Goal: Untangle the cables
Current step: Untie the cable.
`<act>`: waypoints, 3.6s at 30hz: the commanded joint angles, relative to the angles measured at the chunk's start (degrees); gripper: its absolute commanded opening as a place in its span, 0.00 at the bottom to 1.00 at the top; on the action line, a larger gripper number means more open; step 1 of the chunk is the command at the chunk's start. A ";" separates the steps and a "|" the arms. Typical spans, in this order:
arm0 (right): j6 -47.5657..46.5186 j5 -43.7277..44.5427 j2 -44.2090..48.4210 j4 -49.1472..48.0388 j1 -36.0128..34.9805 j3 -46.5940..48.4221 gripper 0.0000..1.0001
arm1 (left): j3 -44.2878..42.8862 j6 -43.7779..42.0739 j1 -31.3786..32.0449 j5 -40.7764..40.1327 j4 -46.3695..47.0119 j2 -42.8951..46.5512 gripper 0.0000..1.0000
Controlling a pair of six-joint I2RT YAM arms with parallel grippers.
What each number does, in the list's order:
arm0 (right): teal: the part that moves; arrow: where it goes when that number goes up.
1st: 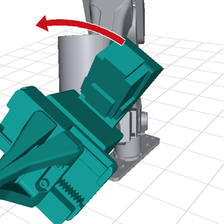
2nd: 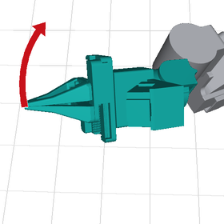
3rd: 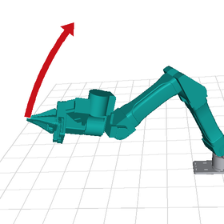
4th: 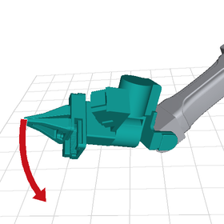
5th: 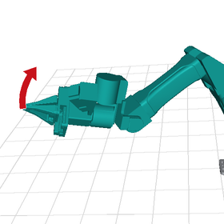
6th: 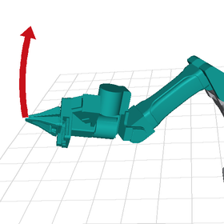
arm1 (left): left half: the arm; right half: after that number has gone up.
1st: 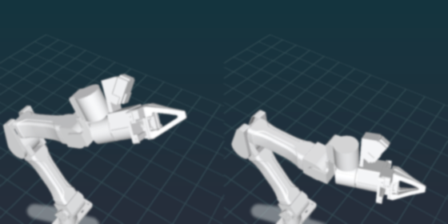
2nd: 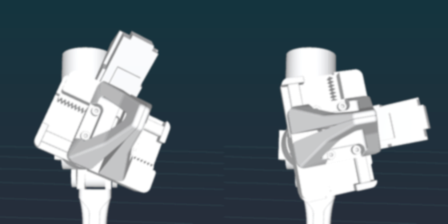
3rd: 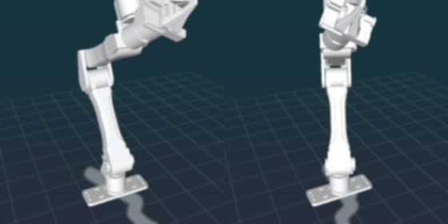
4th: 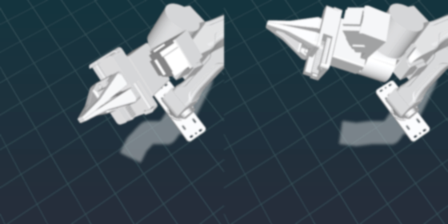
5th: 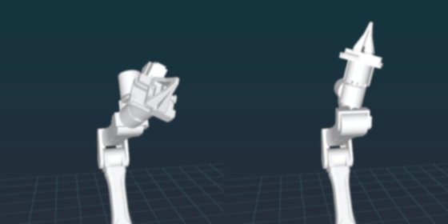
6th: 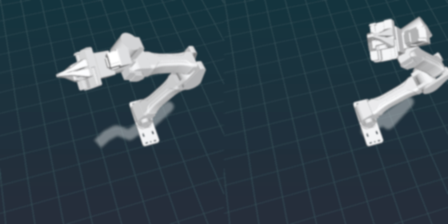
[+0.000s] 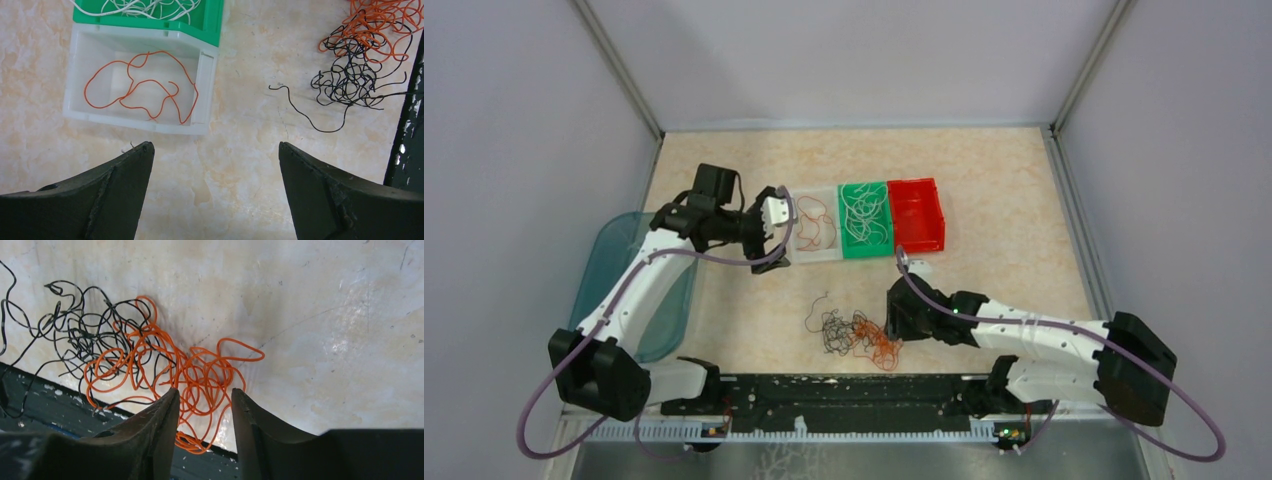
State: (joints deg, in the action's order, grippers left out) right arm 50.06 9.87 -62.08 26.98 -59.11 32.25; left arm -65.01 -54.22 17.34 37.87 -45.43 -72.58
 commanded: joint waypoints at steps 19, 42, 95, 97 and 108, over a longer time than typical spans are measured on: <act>-24.44 -2.86 -0.94 -14.25 5.54 22.43 0.00 | -2.00 5.62 1.64 6.65 2.69 4.52 0.99; -28.44 -36.13 -7.85 -25.83 6.99 34.79 0.00 | -0.35 15.65 7.80 19.62 12.70 10.38 0.82; -31.31 -39.15 2.92 -13.86 17.27 35.76 0.69 | 6.97 6.85 12.22 11.13 41.30 20.86 0.06; -30.75 -37.28 2.46 -18.01 17.30 34.28 0.69 | 6.56 6.84 12.92 11.33 41.35 20.60 0.06; -29.25 -38.59 -4.25 -29.84 16.95 32.34 0.71 | 4.11 11.00 14.98 10.05 41.53 18.98 0.05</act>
State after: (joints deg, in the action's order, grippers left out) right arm 20.12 -28.86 -65.84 5.28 -42.13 65.06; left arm -58.28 -44.75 31.64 47.44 -5.96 -53.15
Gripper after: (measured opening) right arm 0.705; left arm 0.059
